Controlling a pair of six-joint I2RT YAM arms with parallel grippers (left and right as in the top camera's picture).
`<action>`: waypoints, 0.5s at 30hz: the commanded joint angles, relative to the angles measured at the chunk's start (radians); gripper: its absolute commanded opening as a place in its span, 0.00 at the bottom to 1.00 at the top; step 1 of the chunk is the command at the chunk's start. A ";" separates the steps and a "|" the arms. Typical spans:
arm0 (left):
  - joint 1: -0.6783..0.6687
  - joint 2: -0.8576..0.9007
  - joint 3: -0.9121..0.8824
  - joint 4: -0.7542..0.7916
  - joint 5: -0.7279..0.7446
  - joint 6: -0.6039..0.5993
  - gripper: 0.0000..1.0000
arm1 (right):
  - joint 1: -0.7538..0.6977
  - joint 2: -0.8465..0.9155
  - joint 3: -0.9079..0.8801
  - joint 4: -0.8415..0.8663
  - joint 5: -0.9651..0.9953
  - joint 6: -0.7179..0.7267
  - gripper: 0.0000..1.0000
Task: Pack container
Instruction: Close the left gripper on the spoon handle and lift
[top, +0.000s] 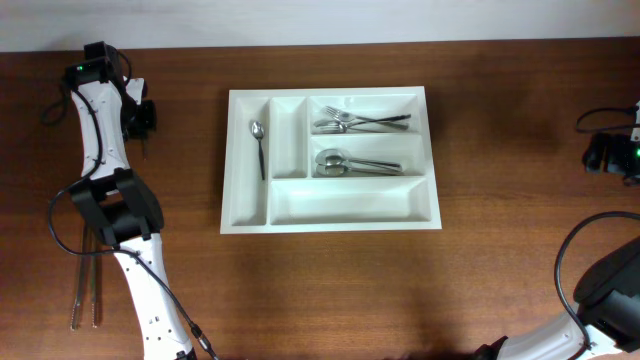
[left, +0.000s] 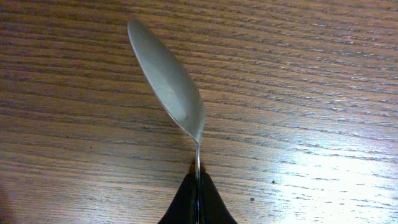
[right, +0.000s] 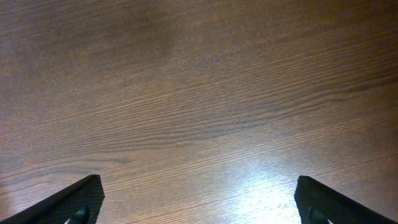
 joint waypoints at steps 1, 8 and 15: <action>0.002 0.050 0.003 -0.019 -0.016 -0.020 0.02 | -0.002 0.008 -0.005 0.001 -0.013 0.001 0.99; -0.025 0.050 0.108 -0.111 -0.016 -0.020 0.02 | -0.002 0.008 -0.005 0.001 -0.013 0.001 0.99; -0.101 0.032 0.339 -0.283 -0.016 -0.095 0.02 | -0.002 0.008 -0.005 0.001 -0.013 0.001 0.99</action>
